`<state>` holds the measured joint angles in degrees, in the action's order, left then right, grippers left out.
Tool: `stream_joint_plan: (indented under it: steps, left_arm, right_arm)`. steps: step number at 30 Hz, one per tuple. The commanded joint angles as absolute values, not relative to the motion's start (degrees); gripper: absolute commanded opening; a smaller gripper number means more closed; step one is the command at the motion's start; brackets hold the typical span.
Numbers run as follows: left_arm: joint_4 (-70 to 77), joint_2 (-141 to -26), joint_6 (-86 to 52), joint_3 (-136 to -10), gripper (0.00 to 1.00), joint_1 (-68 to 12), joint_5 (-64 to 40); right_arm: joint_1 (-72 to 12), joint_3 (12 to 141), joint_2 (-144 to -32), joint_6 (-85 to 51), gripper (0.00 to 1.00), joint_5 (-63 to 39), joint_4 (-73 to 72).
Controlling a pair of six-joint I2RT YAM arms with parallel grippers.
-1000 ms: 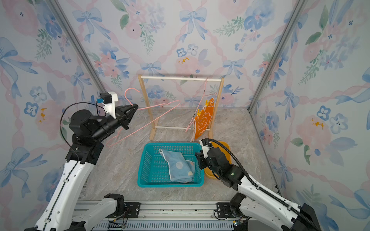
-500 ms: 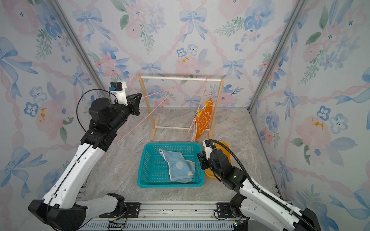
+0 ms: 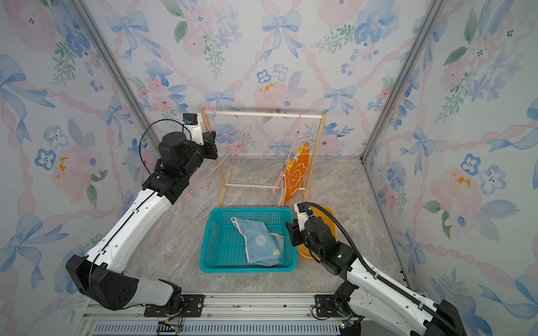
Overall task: Remove the clothespins securing towels to the hanger
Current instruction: Place the hanger on the clothesline.
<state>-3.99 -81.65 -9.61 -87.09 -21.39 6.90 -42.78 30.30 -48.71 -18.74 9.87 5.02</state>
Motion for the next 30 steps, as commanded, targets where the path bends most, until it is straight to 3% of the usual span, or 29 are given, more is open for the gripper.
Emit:
stream_joint_plan:
  steps: [1,14,30]
  left_arm:
    - [-2.42,-83.23,-7.69,-90.24,0.00,-21.88,8.29]
    - [-2.42,-91.13,-6.12,-95.19,0.00,-21.89,9.15]
    - [-1.82,-91.71,-7.18,-90.96,0.00,-22.11,8.92]
  right_arm:
    - [-42.32,30.68,-50.25,-19.60,0.38,9.51,2.32]
    - [-42.28,31.14,-52.05,-19.06,0.38,9.40,1.86]
    - [-42.09,30.78,-52.62,-19.42,0.37,9.49,1.28]
